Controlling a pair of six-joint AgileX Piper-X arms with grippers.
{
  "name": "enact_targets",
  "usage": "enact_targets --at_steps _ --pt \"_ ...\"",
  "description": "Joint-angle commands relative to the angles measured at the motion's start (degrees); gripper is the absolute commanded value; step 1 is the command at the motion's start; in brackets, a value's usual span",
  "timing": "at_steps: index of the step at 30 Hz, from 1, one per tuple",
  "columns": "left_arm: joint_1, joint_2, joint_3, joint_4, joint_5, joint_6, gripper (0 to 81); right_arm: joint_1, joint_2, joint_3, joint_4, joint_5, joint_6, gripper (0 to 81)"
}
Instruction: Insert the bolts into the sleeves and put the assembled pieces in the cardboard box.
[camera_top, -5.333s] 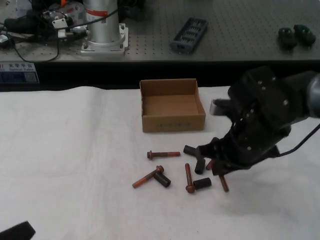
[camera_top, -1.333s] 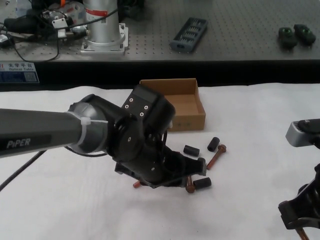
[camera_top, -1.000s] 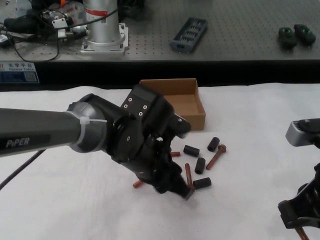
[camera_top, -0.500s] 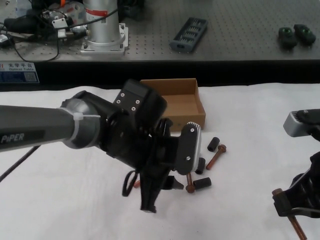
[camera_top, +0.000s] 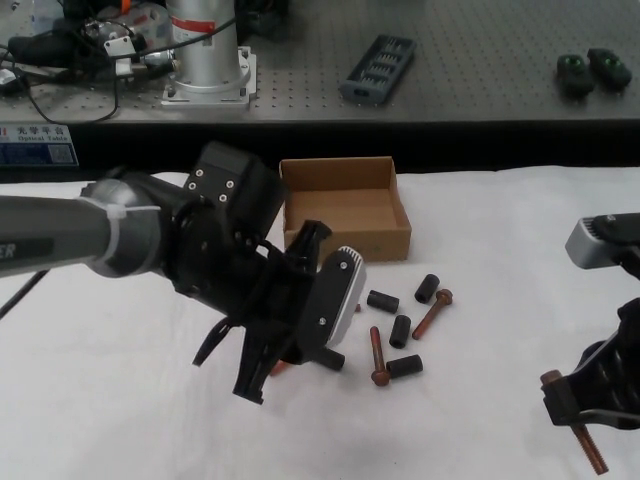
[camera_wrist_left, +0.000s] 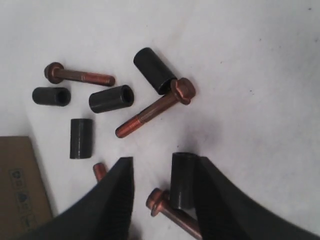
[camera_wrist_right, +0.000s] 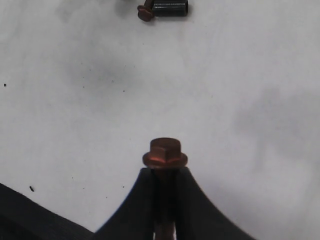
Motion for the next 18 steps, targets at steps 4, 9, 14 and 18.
enact_targets --at_steps 4,9,14,18 --pt "0.0 2.7 -0.4 1.2 1.8 1.2 28.5 -0.1 -0.8 -0.1 -1.1 -0.9 -0.9 2.8" --pt "0.0 4.9 -0.5 -0.4 1.1 1.5 28.5 -0.1 -0.8 -0.1 -1.1 -0.9 -0.9 2.8" --pt "0.0 6.3 -0.5 -1.1 0.8 3.7 28.5 -0.1 -0.8 -0.1 -1.1 -0.9 -0.9 2.8" --pt "0.2 7.7 -0.5 -2.4 -3.8 5.7 28.5 -0.1 -0.8 -0.1 -1.1 -0.9 -0.9 2.8"
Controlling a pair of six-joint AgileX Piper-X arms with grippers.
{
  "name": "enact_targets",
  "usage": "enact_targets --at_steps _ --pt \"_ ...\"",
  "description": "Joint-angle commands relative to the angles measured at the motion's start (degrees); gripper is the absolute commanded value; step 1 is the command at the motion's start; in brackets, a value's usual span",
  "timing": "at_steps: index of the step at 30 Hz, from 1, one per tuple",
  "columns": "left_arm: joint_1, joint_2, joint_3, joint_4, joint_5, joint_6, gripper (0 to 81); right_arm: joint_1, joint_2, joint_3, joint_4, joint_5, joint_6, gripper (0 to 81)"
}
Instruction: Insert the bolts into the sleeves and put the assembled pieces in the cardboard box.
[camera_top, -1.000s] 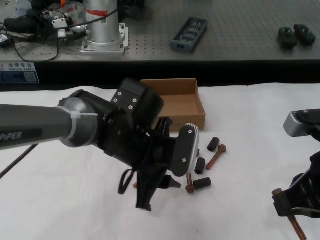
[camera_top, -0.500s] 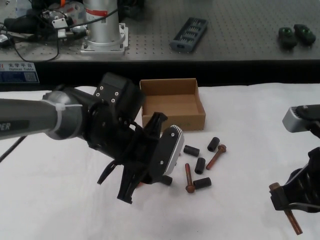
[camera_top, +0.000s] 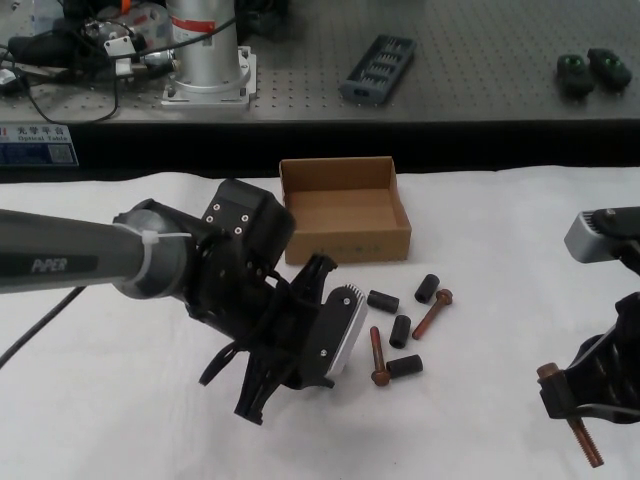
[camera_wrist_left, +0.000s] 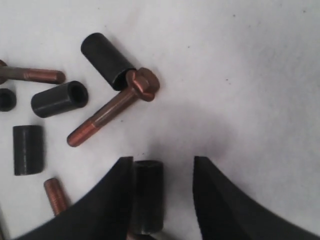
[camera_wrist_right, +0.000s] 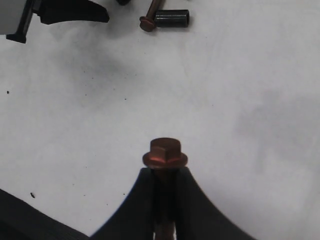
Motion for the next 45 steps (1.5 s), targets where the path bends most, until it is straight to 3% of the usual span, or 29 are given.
enact_targets --at_steps 1,20,31,37,45 --pt "0.4 2.3 -0.4 -1.7 -5.4 3.2 28.5 -0.1 -0.8 -0.1 -0.7 -0.9 -0.9 2.8" --pt "3.6 3.8 -0.4 -1.9 -10.0 4.7 28.5 -0.1 -0.8 -0.1 -0.7 -0.9 -0.9 2.8" --pt "3.6 3.8 -0.4 2.3 -6.5 4.8 28.5 -0.1 -0.8 -0.1 -1.5 -0.9 -0.9 2.8" --pt "3.6 3.8 -0.4 5.5 -3.9 4.8 20.8 -0.1 -0.8 -0.1 -1.6 -0.9 -0.9 2.8" --pt "3.4 3.8 -0.4 5.7 -0.9 4.8 20.6 -0.1 -0.8 -0.1 -2.8 -0.9 -0.9 2.8"
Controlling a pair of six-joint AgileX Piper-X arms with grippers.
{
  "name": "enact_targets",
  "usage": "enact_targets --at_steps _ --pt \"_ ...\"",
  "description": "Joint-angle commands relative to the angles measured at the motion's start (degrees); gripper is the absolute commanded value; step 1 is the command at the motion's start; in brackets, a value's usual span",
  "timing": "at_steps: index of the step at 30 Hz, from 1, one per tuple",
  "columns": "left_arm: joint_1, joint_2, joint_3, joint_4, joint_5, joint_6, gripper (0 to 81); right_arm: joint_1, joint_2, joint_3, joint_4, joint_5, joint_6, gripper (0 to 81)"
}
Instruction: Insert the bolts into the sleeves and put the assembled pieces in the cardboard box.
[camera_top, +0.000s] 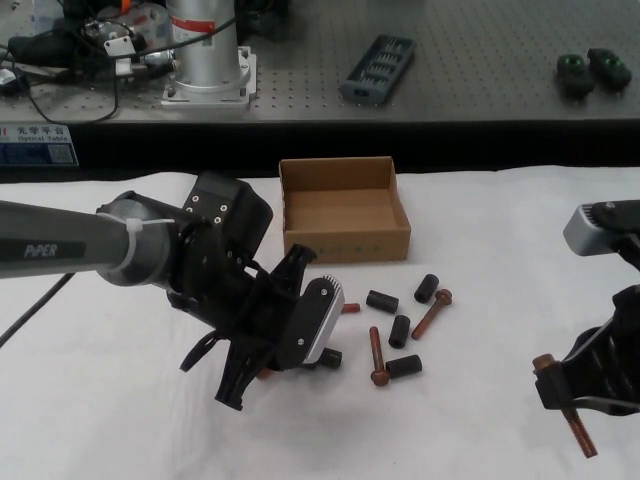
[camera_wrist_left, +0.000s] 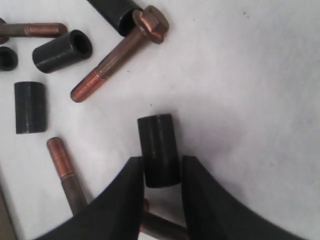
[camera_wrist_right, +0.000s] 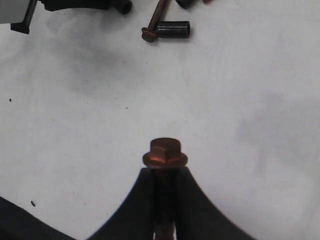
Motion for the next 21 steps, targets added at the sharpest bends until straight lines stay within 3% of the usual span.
enact_targets --at_steps 1,10,16,21 --pt "0.1 1.8 0.9 5.3 -0.2 0.2 20.4 -0.1 -0.8 -0.1 -0.9 -0.9 -0.9 2.8" --pt "-0.3 1.8 0.9 5.3 -0.2 -0.1 19.3 -0.1 -0.8 -0.1 -1.0 -0.9 -0.9 2.8" --pt "-2.5 1.5 0.9 4.4 -3.8 -2.1 2.1 -0.1 -0.8 -0.1 -1.0 -0.9 -0.9 2.8" --pt "-4.6 -1.3 0.9 4.4 -4.8 -7.5 0.6 -0.1 -0.8 -0.1 -0.4 -0.9 -0.9 2.8"
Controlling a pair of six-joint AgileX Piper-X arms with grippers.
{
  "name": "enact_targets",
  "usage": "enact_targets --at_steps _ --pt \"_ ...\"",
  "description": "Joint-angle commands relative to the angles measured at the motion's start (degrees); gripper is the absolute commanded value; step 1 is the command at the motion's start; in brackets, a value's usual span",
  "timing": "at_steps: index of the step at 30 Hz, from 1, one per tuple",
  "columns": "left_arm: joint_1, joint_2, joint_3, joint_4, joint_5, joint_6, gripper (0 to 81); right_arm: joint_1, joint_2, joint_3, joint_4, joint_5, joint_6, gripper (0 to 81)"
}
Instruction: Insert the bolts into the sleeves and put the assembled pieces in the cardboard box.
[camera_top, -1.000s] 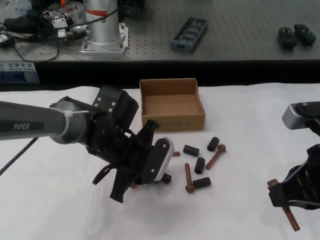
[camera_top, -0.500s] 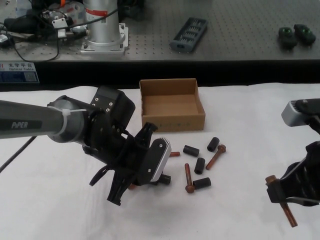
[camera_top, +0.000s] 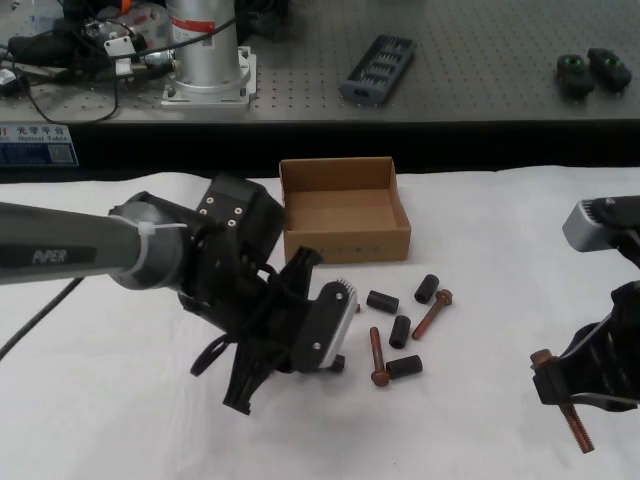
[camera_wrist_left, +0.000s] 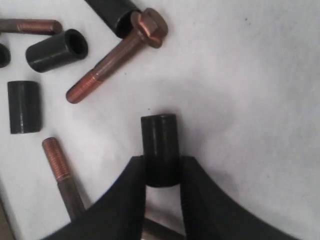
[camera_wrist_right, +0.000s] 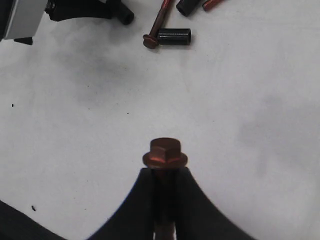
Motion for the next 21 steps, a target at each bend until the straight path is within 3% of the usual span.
enact_targets --at_steps 1,10,14,18,21 --pt "-2.1 -1.3 0.9 3.9 -0.7 -5.1 0.6 -0.1 -0.8 -0.1 0.3 -0.9 -0.9 2.8" --pt "-2.9 -12.9 0.9 8.4 -5.7 -27.4 0.6 -0.1 -0.8 -0.1 3.4 -0.9 -0.7 2.8" --pt "-2.9 -20.1 0.9 14.6 -6.9 -47.0 0.6 -0.1 -0.8 -0.1 2.8 -5.4 0.1 2.8" --pt "-2.9 -26.1 0.9 22.1 -6.5 -57.5 0.6 -0.1 -0.8 -0.1 -2.1 -11.4 7.6 2.8" --pt "-2.9 -29.2 1.1 25.5 -1.5 -61.3 0.6 0.1 -0.8 -0.1 -9.8 -15.9 14.3 2.8"
